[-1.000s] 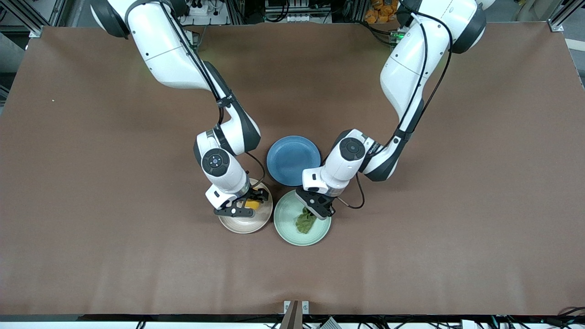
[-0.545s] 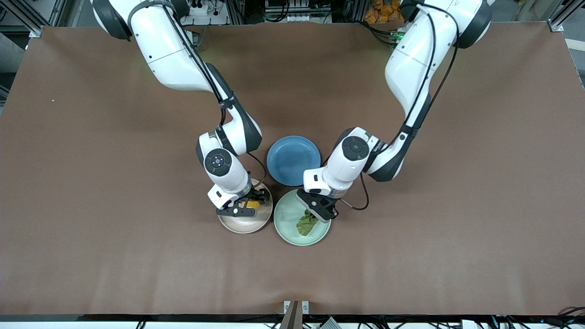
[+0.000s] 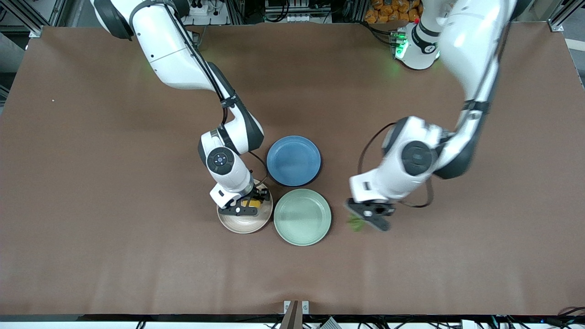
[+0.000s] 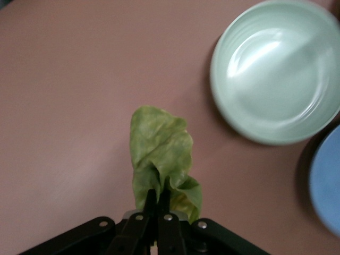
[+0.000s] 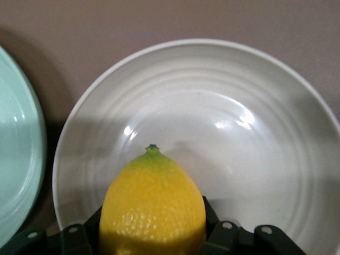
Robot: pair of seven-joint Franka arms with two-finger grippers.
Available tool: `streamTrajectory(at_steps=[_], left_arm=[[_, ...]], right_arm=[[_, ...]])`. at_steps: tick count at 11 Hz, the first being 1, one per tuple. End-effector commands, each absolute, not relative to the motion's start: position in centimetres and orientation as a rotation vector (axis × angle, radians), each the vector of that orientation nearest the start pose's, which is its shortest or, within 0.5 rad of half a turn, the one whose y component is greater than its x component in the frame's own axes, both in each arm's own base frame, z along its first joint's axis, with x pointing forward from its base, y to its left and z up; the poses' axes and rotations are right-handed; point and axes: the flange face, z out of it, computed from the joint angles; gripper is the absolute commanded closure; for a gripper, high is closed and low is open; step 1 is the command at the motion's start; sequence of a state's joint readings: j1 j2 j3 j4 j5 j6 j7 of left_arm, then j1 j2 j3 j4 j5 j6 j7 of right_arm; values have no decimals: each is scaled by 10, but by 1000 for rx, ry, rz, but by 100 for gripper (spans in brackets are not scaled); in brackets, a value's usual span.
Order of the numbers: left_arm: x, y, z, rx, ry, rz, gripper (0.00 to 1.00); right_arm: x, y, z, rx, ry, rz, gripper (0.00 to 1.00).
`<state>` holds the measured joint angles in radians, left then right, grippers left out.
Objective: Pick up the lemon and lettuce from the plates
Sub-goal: 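Carry the lemon away with the right gripper while the left gripper drops lettuce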
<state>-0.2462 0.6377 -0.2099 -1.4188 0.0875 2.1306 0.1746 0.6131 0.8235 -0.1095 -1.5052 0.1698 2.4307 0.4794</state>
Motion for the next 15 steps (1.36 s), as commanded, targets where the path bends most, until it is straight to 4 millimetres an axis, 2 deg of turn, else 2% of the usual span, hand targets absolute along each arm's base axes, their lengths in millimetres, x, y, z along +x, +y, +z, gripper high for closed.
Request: streamTrajectory(at_steps=[1, 2, 3, 4, 5, 6, 7, 8, 9, 11, 12, 14, 15], left_arm=[[671, -196, 329, -3009, 989, 139, 100], [679, -151, 316, -3040, 895, 195, 100], [681, -124, 300, -3060, 838, 240, 100], [683, -105, 288, -3077, 789, 263, 100], [685, -95, 279, -3069, 766, 274, 100], [688, -83, 268, -3050, 748, 287, 88], [690, -71, 257, -3067, 712, 288, 71], [691, -70, 256, -3069, 707, 276, 50], [692, -70, 259, -3057, 727, 266, 1], [695, -73, 279, -3046, 740, 220, 0], [696, -74, 301, -3039, 739, 181, 0], [697, -70, 354, -2988, 742, 76, 0], [698, -68, 381, -2902, 769, 19, 0]], right_arm=[[643, 332, 219, -3058, 82, -82, 65], [650, 316, 230, -3059, 21, -75, 65], [658, 296, 240, -3061, 6, -54, 65], [663, 274, 255, -3065, -56, -19, 65], [668, 251, 271, -3068, -130, 19, 65], [675, 219, 283, -3064, -172, 47, 65], [682, 187, 296, -3055, -253, 63, 65], [686, 156, 304, -3046, -298, 83, 65], [688, 134, 311, -3040, -337, 94, 65], [688, 91, 316, -3050, -331, 147, 65], [683, 61, 312, -3090, -325, 177, 65], [674, 19, 306, -3121, -336, 216, 65], [671, 2, 304, -3116, -367, 221, 65]])
